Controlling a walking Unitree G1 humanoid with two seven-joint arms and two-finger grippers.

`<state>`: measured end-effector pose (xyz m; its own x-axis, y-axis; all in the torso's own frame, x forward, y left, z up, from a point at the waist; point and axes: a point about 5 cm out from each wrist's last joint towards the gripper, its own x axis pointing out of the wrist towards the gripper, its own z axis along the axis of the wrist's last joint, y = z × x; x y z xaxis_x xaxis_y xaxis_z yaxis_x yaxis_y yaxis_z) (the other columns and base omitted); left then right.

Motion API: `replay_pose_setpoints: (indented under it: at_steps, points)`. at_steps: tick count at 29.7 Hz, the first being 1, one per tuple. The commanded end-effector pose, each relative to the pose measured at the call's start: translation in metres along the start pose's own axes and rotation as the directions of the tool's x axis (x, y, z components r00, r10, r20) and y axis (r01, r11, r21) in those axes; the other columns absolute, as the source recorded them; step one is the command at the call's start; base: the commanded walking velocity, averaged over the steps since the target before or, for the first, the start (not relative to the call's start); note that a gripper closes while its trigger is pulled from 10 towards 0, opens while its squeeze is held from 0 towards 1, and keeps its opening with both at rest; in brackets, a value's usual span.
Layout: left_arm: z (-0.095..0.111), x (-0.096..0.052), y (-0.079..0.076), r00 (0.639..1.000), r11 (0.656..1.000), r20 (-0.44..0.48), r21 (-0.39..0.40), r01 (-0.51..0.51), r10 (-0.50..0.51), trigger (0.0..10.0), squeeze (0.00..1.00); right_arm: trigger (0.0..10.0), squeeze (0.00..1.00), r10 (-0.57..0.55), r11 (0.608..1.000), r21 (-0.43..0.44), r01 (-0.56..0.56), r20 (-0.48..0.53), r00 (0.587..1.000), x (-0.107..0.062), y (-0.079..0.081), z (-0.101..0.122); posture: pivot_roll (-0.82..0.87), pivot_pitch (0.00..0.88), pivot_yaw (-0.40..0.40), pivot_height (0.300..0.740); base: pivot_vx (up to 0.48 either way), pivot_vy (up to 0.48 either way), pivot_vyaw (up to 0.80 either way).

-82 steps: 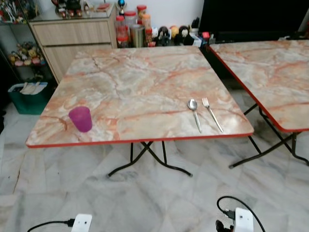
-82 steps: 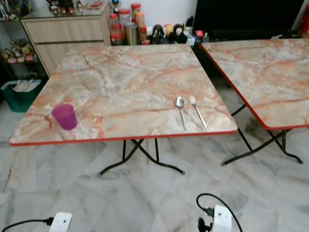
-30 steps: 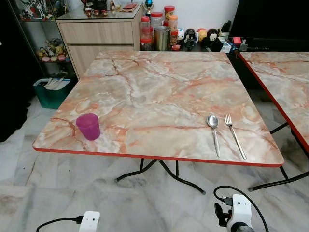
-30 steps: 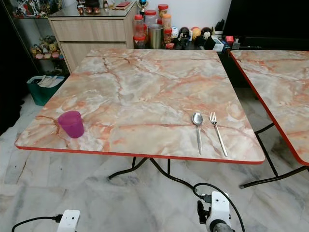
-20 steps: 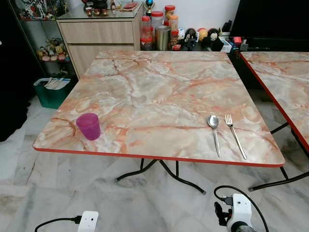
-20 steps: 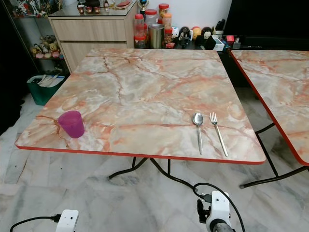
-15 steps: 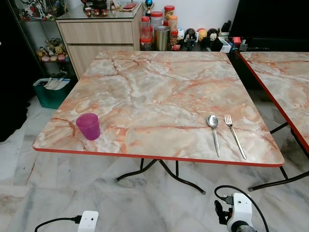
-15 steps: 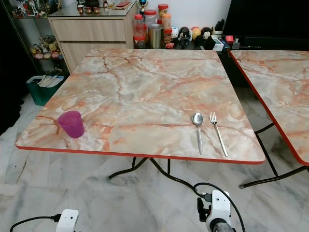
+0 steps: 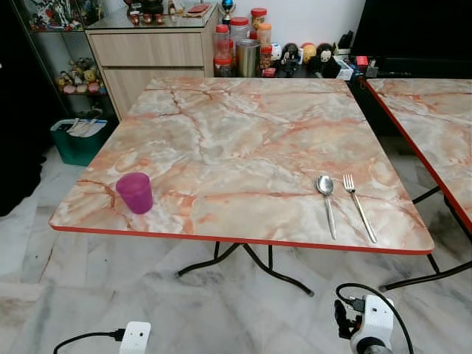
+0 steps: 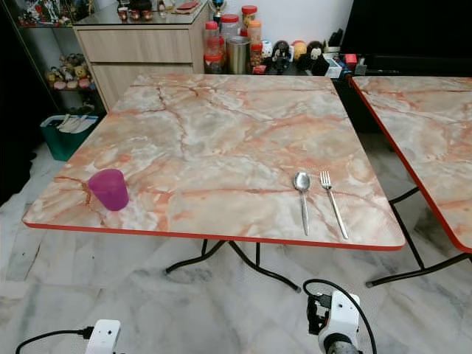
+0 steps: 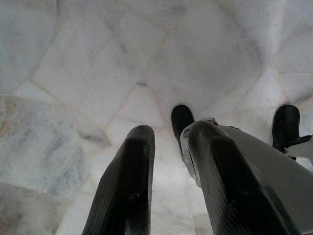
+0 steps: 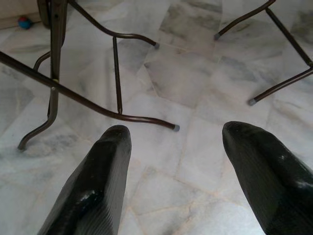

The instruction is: Setting the table

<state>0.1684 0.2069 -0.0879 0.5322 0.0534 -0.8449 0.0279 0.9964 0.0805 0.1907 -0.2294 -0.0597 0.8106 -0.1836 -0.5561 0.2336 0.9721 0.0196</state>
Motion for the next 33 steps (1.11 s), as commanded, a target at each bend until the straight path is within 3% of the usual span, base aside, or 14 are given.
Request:
replay_pose_setpoints:
  at_steps: [1,26,27,28,29,30,33]
  points:
    - [-0.001,0.0,-0.001,1.0,1.0,0.004,0.005,0.0,0.0,10.0,0.0,10.0,0.0,-0.019,1.0,0.014,0.019,0.014,1.0,0.0,-0.001,0.001,-0.02,0.0,-0.003,0.736,0.0,0.0,0.0]
    - [-0.002,0.0,-0.006,1.0,1.0,0.005,0.005,0.005,-0.005,10.0,0.0,10.0,0.0,-0.049,0.998,0.042,0.045,0.102,0.994,-0.002,-0.001,0.008,0.0,0.0,0.001,0.736,0.0,0.0,0.0]
    - [-0.002,0.0,-0.006,1.0,1.0,0.005,0.005,0.005,-0.005,10.0,0.0,10.0,0.0,-0.053,0.998,0.047,0.046,0.168,0.984,0.004,-0.007,0.025,-0.01,0.0,0.002,0.736,0.0,0.0,0.0]
    - [-0.002,0.0,-0.006,1.0,1.0,0.005,0.006,0.005,-0.005,10.0,0.0,10.0,0.0,-0.059,0.998,0.045,0.049,0.277,0.959,0.011,-0.017,0.058,-0.01,0.0,0.002,0.736,0.0,0.0,0.0]
    - [-0.002,0.0,-0.006,1.0,1.0,0.005,0.007,0.005,-0.005,10.0,0.0,10.0,0.0,-0.06,0.998,0.039,0.05,0.315,0.947,0.013,-0.021,0.071,-0.01,0.0,0.002,0.736,0.0,0.0,0.0]
    - [-0.002,0.0,-0.006,1.0,1.0,0.005,0.006,0.005,-0.005,10.0,0.0,10.0,0.0,-0.057,0.998,0.035,0.048,0.348,0.936,0.015,-0.024,0.081,-0.01,0.0,0.003,0.736,0.0,0.0,0.0]
    - [-0.002,0.0,-0.006,1.0,1.0,0.006,0.005,0.005,-0.005,10.0,0.0,10.0,0.0,-0.053,0.998,0.038,0.042,0.365,0.93,0.014,-0.023,0.084,-0.01,0.0,0.003,0.736,0.0,0.0,0.0]
